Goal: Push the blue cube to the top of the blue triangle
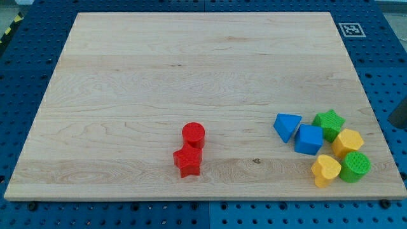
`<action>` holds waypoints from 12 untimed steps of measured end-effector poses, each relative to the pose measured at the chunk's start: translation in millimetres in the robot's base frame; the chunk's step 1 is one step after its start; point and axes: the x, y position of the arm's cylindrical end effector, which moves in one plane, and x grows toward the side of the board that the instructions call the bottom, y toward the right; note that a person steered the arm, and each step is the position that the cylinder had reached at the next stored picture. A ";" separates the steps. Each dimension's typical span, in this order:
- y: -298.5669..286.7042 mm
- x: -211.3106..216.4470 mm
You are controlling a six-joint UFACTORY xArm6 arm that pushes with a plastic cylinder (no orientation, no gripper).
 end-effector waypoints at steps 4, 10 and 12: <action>-17.4 107.8; -117.2 110.7; -129.4 110.8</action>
